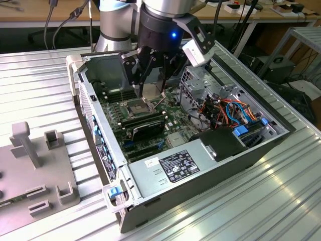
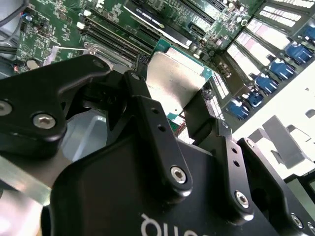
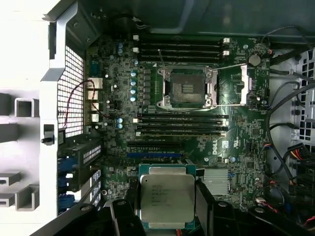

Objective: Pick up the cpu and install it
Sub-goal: 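Pick up the cpu and move it towards the insertion slot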

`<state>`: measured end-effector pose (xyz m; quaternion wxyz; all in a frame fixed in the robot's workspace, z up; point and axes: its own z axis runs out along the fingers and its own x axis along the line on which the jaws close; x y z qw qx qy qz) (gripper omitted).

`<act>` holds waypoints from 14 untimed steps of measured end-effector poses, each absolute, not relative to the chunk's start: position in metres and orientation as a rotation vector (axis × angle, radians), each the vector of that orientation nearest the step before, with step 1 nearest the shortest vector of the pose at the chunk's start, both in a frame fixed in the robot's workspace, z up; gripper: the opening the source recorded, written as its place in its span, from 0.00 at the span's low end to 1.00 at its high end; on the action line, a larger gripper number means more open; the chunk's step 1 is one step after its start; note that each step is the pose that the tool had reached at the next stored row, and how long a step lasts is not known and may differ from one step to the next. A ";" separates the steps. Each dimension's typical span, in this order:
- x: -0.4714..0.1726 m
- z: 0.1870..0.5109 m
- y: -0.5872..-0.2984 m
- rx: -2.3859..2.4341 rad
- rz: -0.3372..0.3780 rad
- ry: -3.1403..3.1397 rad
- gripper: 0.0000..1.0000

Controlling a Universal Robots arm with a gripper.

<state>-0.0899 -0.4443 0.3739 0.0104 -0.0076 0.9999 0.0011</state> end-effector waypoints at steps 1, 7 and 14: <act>-0.089 0.374 -0.444 -0.024 0.004 3.121 0.55; -0.078 0.374 -0.444 -0.024 0.004 3.121 0.55; -0.076 0.374 -0.444 -0.024 0.003 3.121 0.55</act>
